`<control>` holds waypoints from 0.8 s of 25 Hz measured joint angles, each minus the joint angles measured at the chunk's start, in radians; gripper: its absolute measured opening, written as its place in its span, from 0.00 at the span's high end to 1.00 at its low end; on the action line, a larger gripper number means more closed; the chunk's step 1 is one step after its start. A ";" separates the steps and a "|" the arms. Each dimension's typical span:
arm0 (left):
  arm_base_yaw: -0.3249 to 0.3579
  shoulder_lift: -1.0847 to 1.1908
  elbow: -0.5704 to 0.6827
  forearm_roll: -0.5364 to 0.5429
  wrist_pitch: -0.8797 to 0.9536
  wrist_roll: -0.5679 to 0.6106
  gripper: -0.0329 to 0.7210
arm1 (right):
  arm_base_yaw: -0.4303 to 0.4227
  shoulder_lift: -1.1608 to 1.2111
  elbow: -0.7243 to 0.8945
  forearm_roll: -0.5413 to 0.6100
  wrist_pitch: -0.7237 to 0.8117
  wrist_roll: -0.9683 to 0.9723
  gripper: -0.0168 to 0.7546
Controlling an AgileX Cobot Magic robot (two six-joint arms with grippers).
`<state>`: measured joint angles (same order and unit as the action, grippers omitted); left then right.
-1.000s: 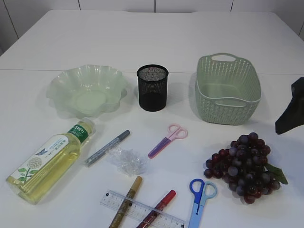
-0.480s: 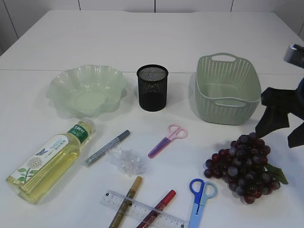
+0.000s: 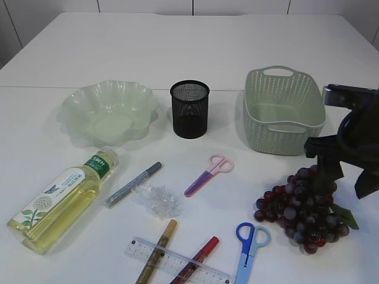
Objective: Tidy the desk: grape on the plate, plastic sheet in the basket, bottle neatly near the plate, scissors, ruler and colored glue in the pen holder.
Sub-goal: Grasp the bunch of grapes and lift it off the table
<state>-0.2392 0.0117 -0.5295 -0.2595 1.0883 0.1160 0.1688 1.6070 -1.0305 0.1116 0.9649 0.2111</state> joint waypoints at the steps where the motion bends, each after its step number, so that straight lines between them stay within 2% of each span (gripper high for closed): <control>1: 0.000 0.000 0.000 0.000 0.000 0.000 0.27 | 0.015 0.005 0.000 -0.016 0.004 0.000 0.29; 6: 0.000 0.000 0.000 0.000 0.000 0.000 0.27 | 0.085 0.029 -0.002 -0.027 0.002 0.000 0.29; 12: 0.000 0.000 0.000 0.000 0.000 0.000 0.28 | 0.091 0.045 -0.002 -0.038 0.048 0.000 0.29; 20: 0.000 0.000 0.000 0.000 0.000 0.000 0.29 | 0.091 0.045 -0.002 -0.044 0.028 0.004 0.29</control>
<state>-0.2392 0.0117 -0.5295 -0.2599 1.0883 0.1160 0.2597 1.6523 -1.0326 0.0673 0.9929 0.2152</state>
